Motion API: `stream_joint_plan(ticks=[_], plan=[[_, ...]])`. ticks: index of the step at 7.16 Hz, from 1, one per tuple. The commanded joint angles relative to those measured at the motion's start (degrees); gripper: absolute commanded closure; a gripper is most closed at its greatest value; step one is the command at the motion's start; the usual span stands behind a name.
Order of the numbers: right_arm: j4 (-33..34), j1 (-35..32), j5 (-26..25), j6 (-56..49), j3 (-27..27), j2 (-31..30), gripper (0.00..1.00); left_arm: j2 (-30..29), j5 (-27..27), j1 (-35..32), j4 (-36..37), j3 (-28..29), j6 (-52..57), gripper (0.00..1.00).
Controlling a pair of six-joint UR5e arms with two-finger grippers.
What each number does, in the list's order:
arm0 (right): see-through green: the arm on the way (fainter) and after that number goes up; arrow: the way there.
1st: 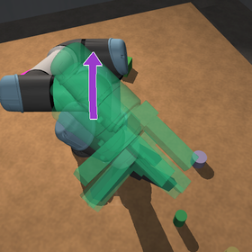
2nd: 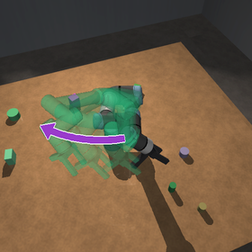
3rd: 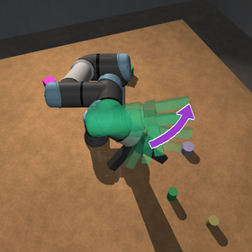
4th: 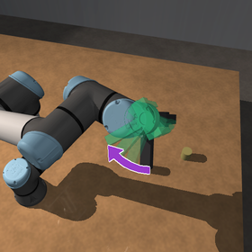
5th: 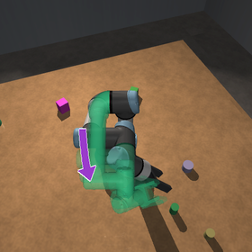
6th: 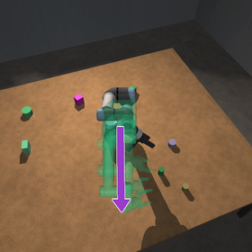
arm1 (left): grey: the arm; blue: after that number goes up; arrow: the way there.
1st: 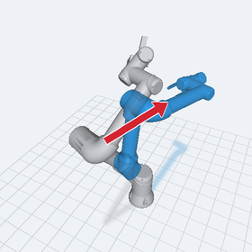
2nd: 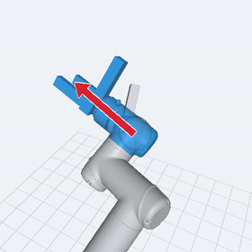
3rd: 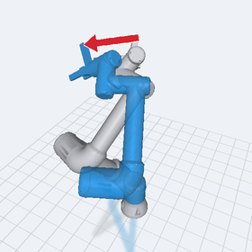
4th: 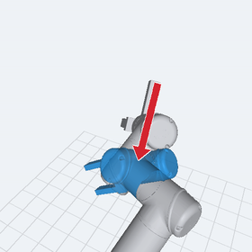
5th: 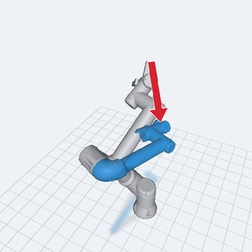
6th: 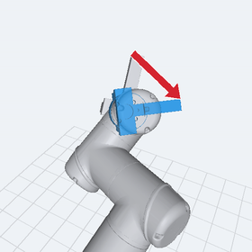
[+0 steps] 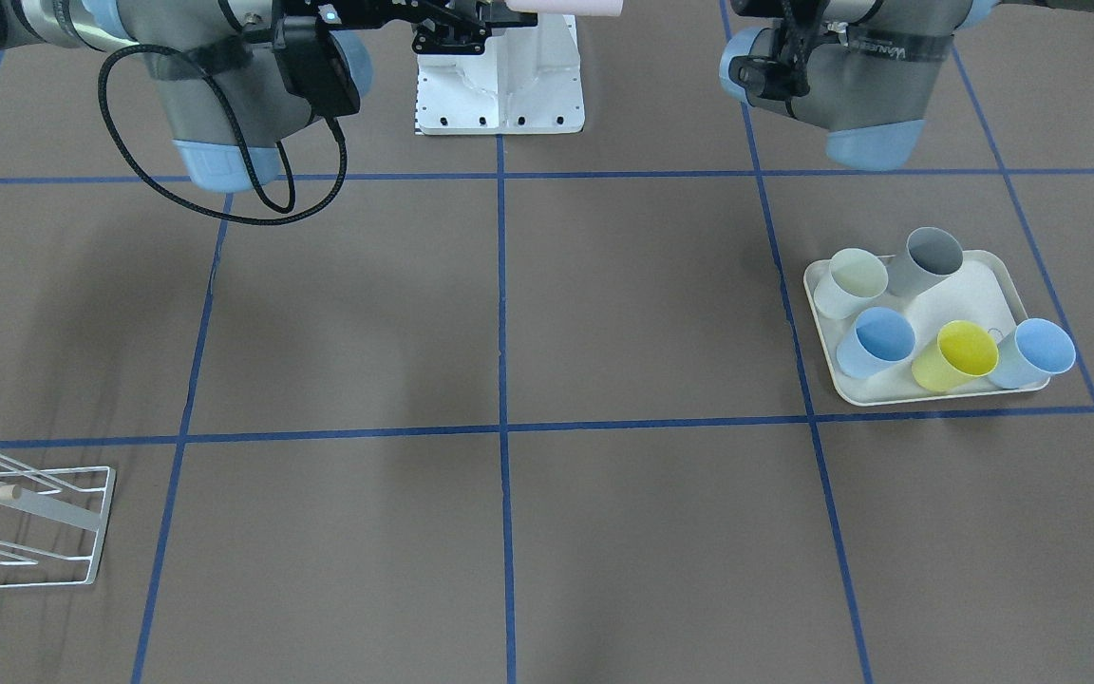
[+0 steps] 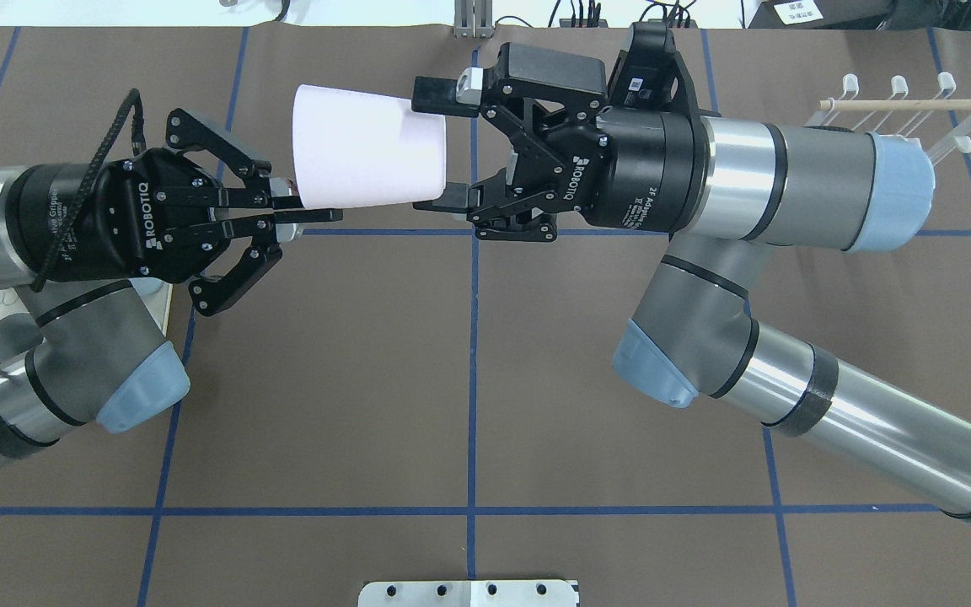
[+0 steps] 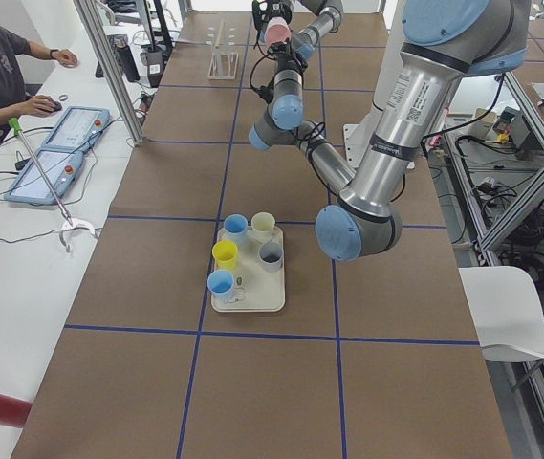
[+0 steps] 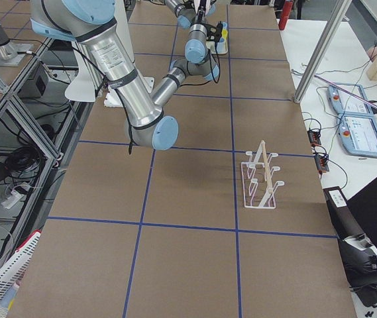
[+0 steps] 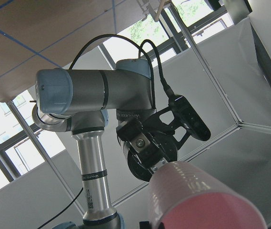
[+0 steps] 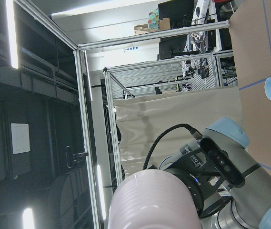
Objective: Transfer IKEA cup to right arm and place on rack
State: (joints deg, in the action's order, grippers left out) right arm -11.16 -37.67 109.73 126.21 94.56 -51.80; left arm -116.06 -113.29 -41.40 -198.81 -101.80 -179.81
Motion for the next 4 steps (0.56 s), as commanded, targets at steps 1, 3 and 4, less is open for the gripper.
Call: stream_joint_plan(ticks=[1,3,4], plan=[[0.0,0.1,0.0,0.0,0.1,0.0,0.33,0.0,0.0,0.0,0.0,0.1,0.1,1.0],[0.0,0.1,-0.5,-0.1,0.2,-0.1,0.65,0.0,0.0,0.2,-0.2,0.4,0.1,1.0],[0.1,0.1,-0.4,-0.1,0.3,-0.1,0.78,0.0,0.0,0.2,-0.3,0.4,0.2,0.82]])
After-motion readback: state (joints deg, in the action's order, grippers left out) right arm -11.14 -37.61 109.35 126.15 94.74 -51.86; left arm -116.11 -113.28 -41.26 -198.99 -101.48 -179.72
